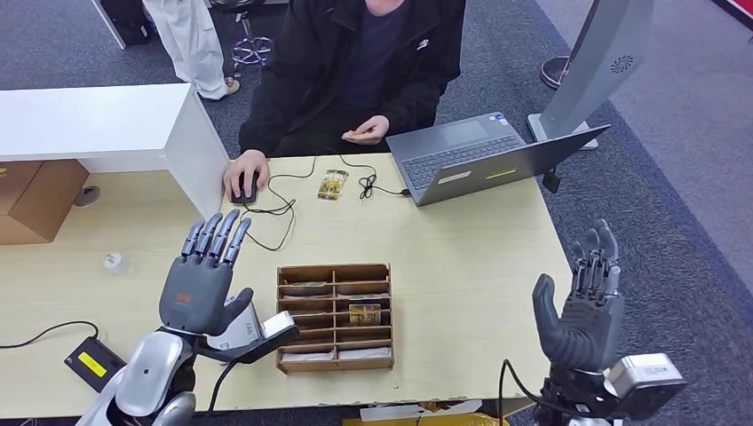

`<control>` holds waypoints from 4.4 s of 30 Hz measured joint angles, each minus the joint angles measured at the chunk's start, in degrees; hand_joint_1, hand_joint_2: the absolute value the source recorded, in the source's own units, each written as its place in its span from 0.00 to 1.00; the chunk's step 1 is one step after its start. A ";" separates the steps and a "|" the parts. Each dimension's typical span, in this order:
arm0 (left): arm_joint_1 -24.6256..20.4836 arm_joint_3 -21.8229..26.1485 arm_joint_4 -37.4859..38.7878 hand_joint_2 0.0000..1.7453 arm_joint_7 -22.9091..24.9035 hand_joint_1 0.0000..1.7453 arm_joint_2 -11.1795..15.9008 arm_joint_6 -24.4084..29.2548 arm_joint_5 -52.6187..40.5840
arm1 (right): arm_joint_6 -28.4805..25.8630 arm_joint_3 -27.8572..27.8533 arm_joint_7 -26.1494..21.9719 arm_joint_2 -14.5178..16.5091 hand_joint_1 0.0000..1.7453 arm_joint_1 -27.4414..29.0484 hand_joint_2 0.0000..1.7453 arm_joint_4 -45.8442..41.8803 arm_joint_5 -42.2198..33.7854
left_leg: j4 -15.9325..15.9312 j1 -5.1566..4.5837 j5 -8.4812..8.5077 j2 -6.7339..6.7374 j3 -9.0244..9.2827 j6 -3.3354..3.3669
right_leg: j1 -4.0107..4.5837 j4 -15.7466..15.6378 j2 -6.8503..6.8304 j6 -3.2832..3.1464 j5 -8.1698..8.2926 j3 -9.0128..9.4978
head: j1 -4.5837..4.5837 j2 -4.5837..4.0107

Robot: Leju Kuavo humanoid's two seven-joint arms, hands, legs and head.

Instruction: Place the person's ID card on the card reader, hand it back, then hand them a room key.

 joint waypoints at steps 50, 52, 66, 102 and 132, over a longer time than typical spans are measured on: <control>-8.20 -1.56 5.53 1.00 -3.35 0.00 4.70 -14.03 11.07 | 2.89 -2.61 0.69 1.64 0.00 -1.69 1.00 0.01 0.82 | 0.00 0.00 0.04 0.00 0.01 -0.04 | 0.00 0.01 -0.01 -0.02 0.03 0.00 | 0.01 0.00; -7.74 -2.12 5.55 1.00 -2.77 0.00 4.29 -13.20 10.59 | 2.76 -2.61 0.69 1.64 0.00 -1.67 1.00 0.09 0.82 | 0.00 0.00 0.04 0.00 0.01 -0.04 | 0.00 0.01 0.00 -0.02 0.03 0.00 | -0.01 0.00; -1.13 -2.69 4.19 1.00 0.25 0.00 3.12 -9.60 5.90 | 2.16 -2.63 0.65 1.64 0.00 -0.69 1.00 -0.31 1.25 | 0.00 0.00 0.04 0.00 0.01 -0.04 | 0.00 0.01 0.01 -0.01 0.02 0.00 | 0.01 0.00; -3.67 -4.66 1.96 1.00 -5.09 0.00 0.89 -8.64 10.00 | 2.37 -2.26 0.43 1.79 0.00 -1.78 1.00 -0.47 0.96 | 0.00 0.00 0.04 -0.01 0.02 -0.04 | 0.00 0.01 -0.01 -0.02 0.03 0.00 | 0.00 0.00; -9.87 -9.40 6.68 1.00 -6.10 0.00 -1.09 -9.52 13.32 | 2.28 -0.72 0.49 1.78 0.00 -4.23 1.00 1.81 0.42 | 0.00 0.00 0.04 -0.01 0.02 -0.04 | 0.00 0.01 0.00 -0.02 0.03 0.00 | -0.01 0.00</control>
